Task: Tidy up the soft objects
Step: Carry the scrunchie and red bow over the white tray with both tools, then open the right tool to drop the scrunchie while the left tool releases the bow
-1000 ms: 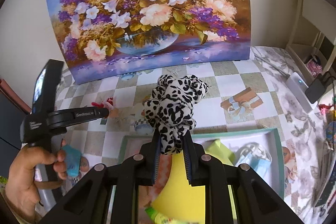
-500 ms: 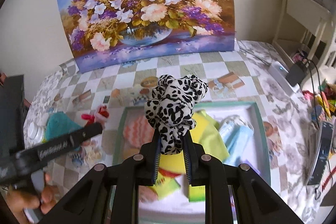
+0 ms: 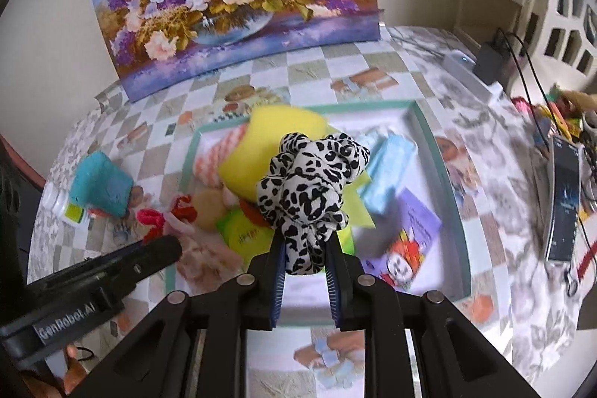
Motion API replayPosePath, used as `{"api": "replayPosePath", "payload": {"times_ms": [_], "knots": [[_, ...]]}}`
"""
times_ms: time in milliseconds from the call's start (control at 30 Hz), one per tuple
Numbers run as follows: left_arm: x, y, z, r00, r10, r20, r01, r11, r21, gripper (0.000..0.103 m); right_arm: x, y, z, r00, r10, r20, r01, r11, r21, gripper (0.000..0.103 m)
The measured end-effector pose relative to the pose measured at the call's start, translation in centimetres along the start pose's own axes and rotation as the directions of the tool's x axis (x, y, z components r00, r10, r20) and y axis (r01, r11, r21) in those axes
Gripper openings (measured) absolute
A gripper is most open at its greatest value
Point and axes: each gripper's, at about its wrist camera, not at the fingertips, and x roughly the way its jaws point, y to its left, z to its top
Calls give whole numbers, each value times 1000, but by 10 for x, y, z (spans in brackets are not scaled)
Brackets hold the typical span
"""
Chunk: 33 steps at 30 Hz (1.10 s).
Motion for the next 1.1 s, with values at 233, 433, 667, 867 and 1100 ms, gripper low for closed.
{"api": "replayPosePath", "payload": {"times_ms": [233,433,667,867,1100], "knots": [[16,-10,-8,999,17,-43,-15,999,41,33,21,-7,-10,997,-1,-77,2,1000,7,21],[30,-11,-5,996,20,-88,-17,999,44,34,48,-12,-17,985,-5,-170,7,1000,11,21],[38,-11,-2,992,-4,-129,6,1000,16,47,55,-14,-19,981,-9,-192,12,1000,16,24],[25,-7,-2,994,-21,-110,19,1000,-14,52,50,-10,-17,982,-36,-188,36,999,-4,28],[5,3,2,997,61,-46,-61,998,-14,53,42,-9,-16,984,-57,-170,53,998,-24,44]]}}
